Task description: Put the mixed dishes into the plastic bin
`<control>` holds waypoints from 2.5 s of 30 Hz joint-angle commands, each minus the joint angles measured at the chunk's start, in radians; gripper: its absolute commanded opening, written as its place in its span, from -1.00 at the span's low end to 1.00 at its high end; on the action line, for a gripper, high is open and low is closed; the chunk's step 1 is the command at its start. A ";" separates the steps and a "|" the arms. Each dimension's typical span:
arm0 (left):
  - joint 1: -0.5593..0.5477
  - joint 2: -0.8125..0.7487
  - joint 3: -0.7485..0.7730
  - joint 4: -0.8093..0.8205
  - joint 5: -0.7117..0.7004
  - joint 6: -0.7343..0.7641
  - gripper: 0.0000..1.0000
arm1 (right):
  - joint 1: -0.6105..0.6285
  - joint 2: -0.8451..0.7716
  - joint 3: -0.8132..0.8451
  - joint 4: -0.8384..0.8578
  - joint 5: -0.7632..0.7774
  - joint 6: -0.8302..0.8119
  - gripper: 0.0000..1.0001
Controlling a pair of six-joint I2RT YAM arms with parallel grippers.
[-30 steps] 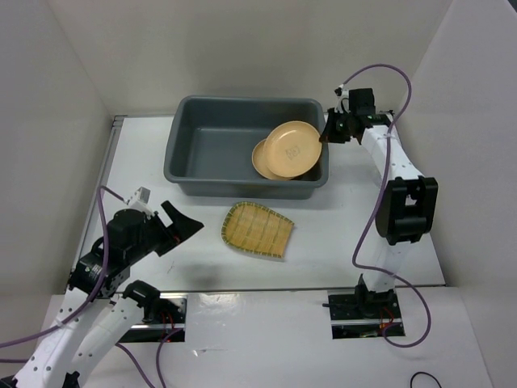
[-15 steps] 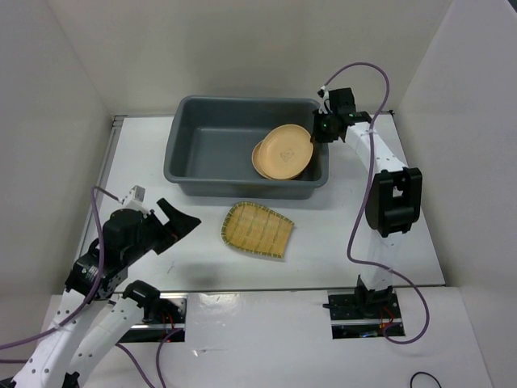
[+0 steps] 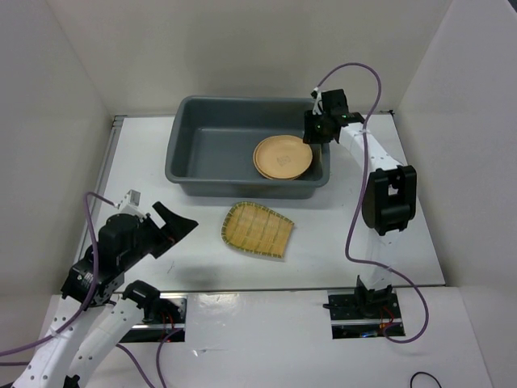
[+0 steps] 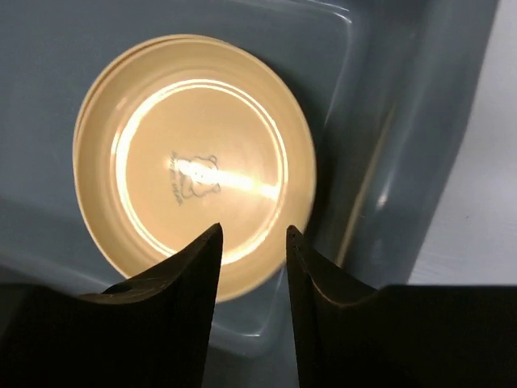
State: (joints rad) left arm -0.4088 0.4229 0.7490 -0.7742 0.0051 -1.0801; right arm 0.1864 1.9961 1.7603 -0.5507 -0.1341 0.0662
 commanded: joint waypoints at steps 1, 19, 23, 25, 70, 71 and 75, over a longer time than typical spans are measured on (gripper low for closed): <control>0.005 -0.030 0.024 -0.005 0.001 -0.023 0.99 | 0.016 -0.003 0.033 0.049 0.048 -0.034 -0.14; 0.005 0.345 0.139 0.039 0.130 0.173 0.99 | 0.016 -0.455 -0.048 -0.063 -0.010 -0.276 0.74; 0.005 0.563 0.127 0.162 0.248 0.247 0.99 | 0.025 -0.709 -0.357 0.039 0.074 -0.296 0.89; 0.005 0.608 0.115 0.184 0.248 0.258 0.99 | 0.038 -0.851 -0.465 0.096 0.141 -0.296 0.98; -0.143 1.054 -0.051 0.702 0.374 0.385 -1.00 | -0.045 -1.803 -1.154 0.204 0.287 -0.395 0.98; -0.143 1.044 -0.040 0.647 0.393 0.385 -1.00 | -0.045 -1.803 -1.154 0.213 0.287 -0.394 0.98; -0.169 1.005 0.041 0.454 0.545 0.457 -1.00 | -0.045 -1.813 -1.154 0.222 0.310 -0.394 0.98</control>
State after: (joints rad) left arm -0.5621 1.4712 0.7254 -0.1715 0.4316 -0.6968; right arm 0.1459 0.1905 0.6075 -0.3885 0.1394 -0.3264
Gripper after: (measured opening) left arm 0.032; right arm 0.990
